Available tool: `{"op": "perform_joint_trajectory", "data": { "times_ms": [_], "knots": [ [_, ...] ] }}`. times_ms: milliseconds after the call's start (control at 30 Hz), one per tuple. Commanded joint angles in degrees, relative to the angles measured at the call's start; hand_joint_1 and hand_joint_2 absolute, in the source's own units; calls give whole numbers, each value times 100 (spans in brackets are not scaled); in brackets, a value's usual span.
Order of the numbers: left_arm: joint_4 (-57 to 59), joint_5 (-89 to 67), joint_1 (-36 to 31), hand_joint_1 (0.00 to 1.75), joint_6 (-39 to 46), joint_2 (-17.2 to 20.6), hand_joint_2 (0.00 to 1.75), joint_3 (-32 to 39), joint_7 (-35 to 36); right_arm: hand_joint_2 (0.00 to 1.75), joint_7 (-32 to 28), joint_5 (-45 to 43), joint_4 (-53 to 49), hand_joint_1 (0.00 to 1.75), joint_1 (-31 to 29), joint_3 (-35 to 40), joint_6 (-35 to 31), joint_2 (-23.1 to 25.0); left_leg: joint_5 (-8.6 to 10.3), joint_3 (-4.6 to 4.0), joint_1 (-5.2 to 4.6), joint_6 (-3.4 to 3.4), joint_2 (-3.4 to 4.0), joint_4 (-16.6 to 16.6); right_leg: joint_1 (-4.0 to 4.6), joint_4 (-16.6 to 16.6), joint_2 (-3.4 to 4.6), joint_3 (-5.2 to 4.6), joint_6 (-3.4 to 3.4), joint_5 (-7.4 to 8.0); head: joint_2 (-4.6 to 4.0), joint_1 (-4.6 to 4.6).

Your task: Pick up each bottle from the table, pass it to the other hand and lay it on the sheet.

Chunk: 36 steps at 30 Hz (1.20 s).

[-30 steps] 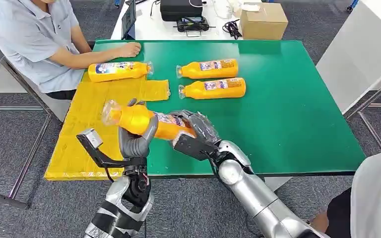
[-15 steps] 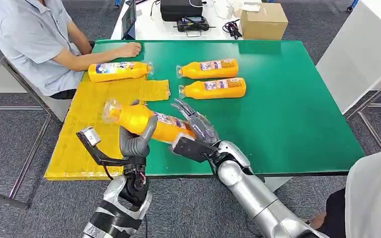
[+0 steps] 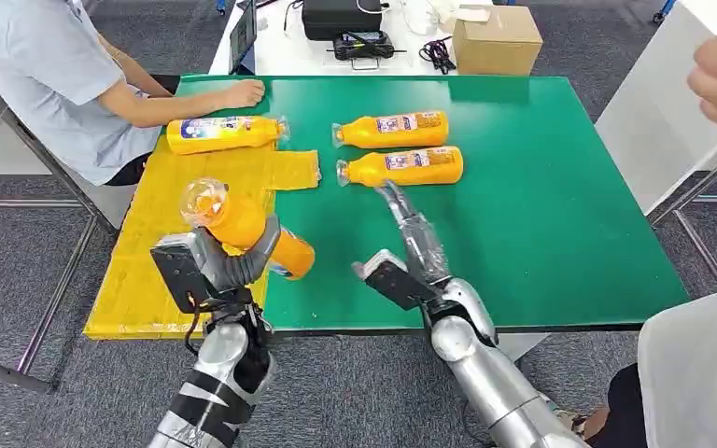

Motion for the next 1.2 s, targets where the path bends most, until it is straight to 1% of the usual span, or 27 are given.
{"op": "perform_joint_trajectory", "data": {
  "times_ms": [33, 67, 100, 133, 167, 200, 267, 367, 400, 433, 467, 500, 533, 567, 667, 700, 733, 767, 800, 867, 900, 967, 1000, 1100, 1200],
  "knots": [
    [1624, -1174, -753, 175, 551, 133, 175, 1469, 229, 175, -149, -30, -468, 0, 567, -1094, -418, 20, -6, 42, 3, -11, 3, -11, 5, -7, 0, 39, -17, -7, 0, 2],
    [1653, -1294, -753, 175, 551, 131, 175, 1591, 198, 175, -154, -33, -544, 0, 640, -1173, -432, 35, -8, 47, 5, -15, -2, -11, 7, -6, -6, 47, -21, -11, 0, 2],
    [1688, -1938, -731, 175, 551, 46, 175, 1949, 210, 175, -190, -63, -646, 0, 740, -1300, -457, 75, -1, 24, 4, -9, -5, -10, 5, -6, -9, 24, -12, -5, 0, 0],
    [1640, -3126, -681, 175, 551, -66, 175, 2428, 361, 175, -244, -77, -720, 0, 803, -1376, -421, 104, -2, 21, 2, -7, -4, -8, 3, -5, -7, 20, -10, -6, 0, 4],
    [1640, -3126, -681, 175, 551, -66, 175, 2428, 361, 175, -244, -77, -720, 0, 803, -1376, -421, 104, -9, 44, 3, -13, -2, -12, 5, -4, -6, 39, -18, -13, 0, -2],
    [1408, -4578, -590, 175, 551, -265, 175, 3099, 462, 175, -281, -57, -735, 0, 807, -1385, -334, 117, -3, 20, 2, -7, 2, -7, 4, -4, -1, 17, -9, -4, 0, 0],
    [1391, -6275, -602, 175, 551, -270, 175, 3431, 914, 175, -315, -65, -700, 0, 758, -1379, -203, 158, -14, 47, 6, -12, 5, -10, 8, -6, 0, 43, -17, -15, 0, 2],
    [1391, -6275, -602, 175, 551, -270, 175, 3431, 914, 175, -315, -65, -700, 0, 758, -1379, -203, 158, -6, 14, 4, -5, 17, -2, 4, 3, 13, 9, -7, -3, 0, 0],
    [1444, -6815, -646, 175, 551, -248, 175, 3539, 1012, 175, -317, -60, -637, 0, 689, -1368, -168, 189, -9, 22, 5, -7, 19, -1, 4, 3, 13, 16, -9, -5, 0, 2],
    [1673, -7648, -726, 175, 551, -87, 175, 3323, 1419, 175, -340, -53, -625, 0, 665, -1352, -137, 185, -14, 35, 4, -9, 16, 0, 4, 5, 10, 30, -13, -11, 0, 2],
    [1702, -7955, -753, 175, 551, 8, 175, 3169, 1580, 175, -356, -56, -628, 0, 653, -1341, -109, 181, -5, 18, 4, -7, 14, -2, 4, 1, 9, 14, -9, -3, 0, 2],
    [1667, -8014, -762, 175, 551, 61, 175, 3103, 1538, 175, -379, -83, -654, 0, 649, -1341, -82, 186, 0, 11, 2, -6, 11, -4, 2, 0, 6, 6, -8, 0, 0, 2],
    [1774, -8327, -797, 175, 551, 159, 175, 2926, 1716, 175, -406, -111, -673, 0, 654, -1332, -53, 189, -4, 22, 3, -9, 11, -2, 4, 2, 5, 17, -12, -4, 0, 2],
    [1932, -9034, -863, 175, 551, 412, 175, 2370, 2041, 175, -419, -124, -692, 0, 654, -1293, -25, 184, -1, 17, 3, -8, 9, -4, 3, 0, 4, 11, -10, -2, 0, 2],
    [1932, -9034, -863, 175, 551, 412, 175, 2370, 2041, 175, -419, -124, -692, 0, 654, -1293, -25, 184, -1, 17, 3, -8, 9, -4, 3, 0, 4, 11, -10, -2, 0, 2],
    [2080, -9059, -911, 175, 551, 465, 175, 2210, 2137, 175, -431, -138, -686, 0, 649, -1278, -7, 182, -2, 20, 3, -9, 10, -4, 4, 0, 4, 14, -12, -3, 0, 2],
    [2084, -9057, -917, 175, 551, 468, 175, 2193, 2154, 175, -430, -136, -682, 0, 648, -1270, -7, 191, -3, 25, 4, -11, 11, -5, 4, 1, 5, 19, -14, -4, 0, 2],
    [3676, -9111, -1442, 175, 551, 527, 175, 1209, 2151, 175, -494, -231, -500, 0, 546, -1176, 131, 255, 1, 15, 2, -7, -2, -5, 2, 2, -6, 12, -11, -4, 0, 0],
    [3676, -9111, -1442, 175, 551, 527, 175, 1209, 2151, 175, -494, -231, -500, 0, 546, -1176, 131, 255, -1, 37, 3, -8, -4, -11, 4, -3, -9, 36, -15, -9, 0, 2],
    [3676, -9111, -1442, 175, 551, 527, 175, 1209, 2151, 175, -494, -231, -500, 0, 546, -1176, 131, 255, 3, 16, 1, -3, -1, -5, 1, 0, -3, 15, -7, -3, 0, 0],
    [3791, -9138, -1453, 175, 551, 523, 175, 1110, 2145, 175, -492, -229, -498, 0, 537, -1166, 135, 263, -5, 29, 2, -6, 11, -4, 3, 2, 9, 25, -12, -7, 0, 2],
    [4137, -9108, -1562, 175, 445, 551, 175, 877, 2004, 175, -523, -254, -465, 0, 504, -1138, 179, 271, 1, 16, 2, -3, 7, -4, 2, 2, 4, 15, -7, -3, 0, 2],
    [4323, -9137, -1592, 175, 319, 581, 175, 681, 1900, 175, -543, -261, -403, 0, 454, -1090, 227, 295, -4, 30, 3, -7, 11, -6, 3, 1, 6, 27, -12, -8, 0, 2],
    [4601, -9133, -1591, 175, 149, 630, 175, 338, 1673, 175, -573, -270, -184, 0, 317, -962, 315, 374, 2, 15, 2, -4, 8, -5, 2, 0, 5, 12, -7, -1, 0, 2],
    [4622, -9128, -1570, 175, 167, 643, 175, 285, 1696, 175, -578, -273, -129, 0, 294, -927, 331, 404, -5, 28, 4, -7, 26, -3, 5, 2, 22, 21, -14, -2, 0, 2]
  ]
}}
